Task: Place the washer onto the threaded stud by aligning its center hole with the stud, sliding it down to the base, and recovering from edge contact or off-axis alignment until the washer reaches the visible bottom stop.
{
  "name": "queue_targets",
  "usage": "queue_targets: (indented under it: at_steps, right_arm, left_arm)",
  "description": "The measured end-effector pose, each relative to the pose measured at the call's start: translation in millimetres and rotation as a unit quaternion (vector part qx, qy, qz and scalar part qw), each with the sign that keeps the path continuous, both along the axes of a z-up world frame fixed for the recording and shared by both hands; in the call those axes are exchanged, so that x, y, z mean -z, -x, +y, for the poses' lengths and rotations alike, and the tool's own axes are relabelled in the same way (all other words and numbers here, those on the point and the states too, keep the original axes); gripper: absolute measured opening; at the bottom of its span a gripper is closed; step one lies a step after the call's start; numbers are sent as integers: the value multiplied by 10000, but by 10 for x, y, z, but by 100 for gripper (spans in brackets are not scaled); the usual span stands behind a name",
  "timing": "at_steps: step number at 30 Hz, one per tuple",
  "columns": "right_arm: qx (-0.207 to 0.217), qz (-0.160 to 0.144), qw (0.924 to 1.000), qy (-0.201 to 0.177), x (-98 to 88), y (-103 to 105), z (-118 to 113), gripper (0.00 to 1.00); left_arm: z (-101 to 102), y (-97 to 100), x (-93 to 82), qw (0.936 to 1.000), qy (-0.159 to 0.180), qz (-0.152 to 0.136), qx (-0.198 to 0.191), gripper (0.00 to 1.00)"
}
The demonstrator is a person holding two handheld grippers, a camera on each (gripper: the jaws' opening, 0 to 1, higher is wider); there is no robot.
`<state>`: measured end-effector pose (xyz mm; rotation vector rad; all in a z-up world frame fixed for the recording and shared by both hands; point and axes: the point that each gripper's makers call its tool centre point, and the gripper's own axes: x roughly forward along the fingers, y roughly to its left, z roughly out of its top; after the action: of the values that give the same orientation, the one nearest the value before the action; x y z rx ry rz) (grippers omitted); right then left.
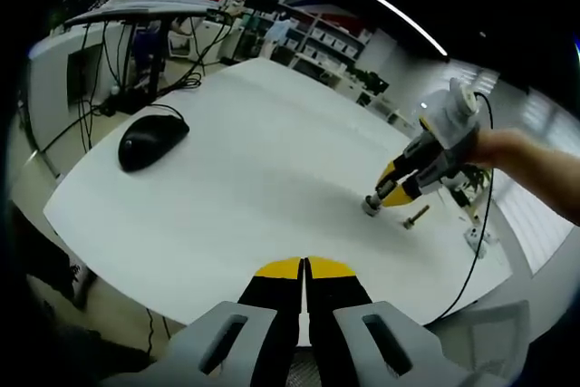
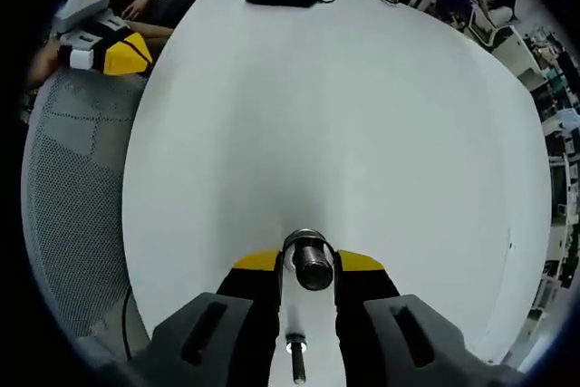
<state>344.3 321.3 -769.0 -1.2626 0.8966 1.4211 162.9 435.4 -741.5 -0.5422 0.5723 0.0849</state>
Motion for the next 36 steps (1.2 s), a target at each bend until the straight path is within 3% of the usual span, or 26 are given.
queue_targets:
  at_steps: [11,17,21,24,26,29,32,36]
  right_arm:
    - [15,133,9999,52,18,49,-69,24]
    - [378,-107,9982,-447,21,21,-101,38]
    - [803,-257,9912,-1018,-163,13,-204,41]
    - [1210,-203,9796,-1594,-352,71,-298,41]
    - [1633,24,9625,-2165,-472,188,-321,41]
    - [1780,192,9464,-2689,-589,396,-403,43]
    - [1958,305,9244,-3260,-690,598,-494,44]
    - [2263,550,9085,-3471,-697,789,-635,47]
  left_arm:
    - [4,-12,-3,10000,12,-49,3,0]
    - [12,-6,11,10000,-3,-11,-3,0]
    - [13,-5,18,10000,-15,9,7,0]
    - [11,-1,21,10000,-22,31,11,0]
    - [12,1,25,10000,-26,45,13,0]
    - [9,7,28,10000,-11,69,4,0]
    - [23,11,13,10000,-38,44,-39,0]
    - [9,23,33,9999,-53,127,-3,0]
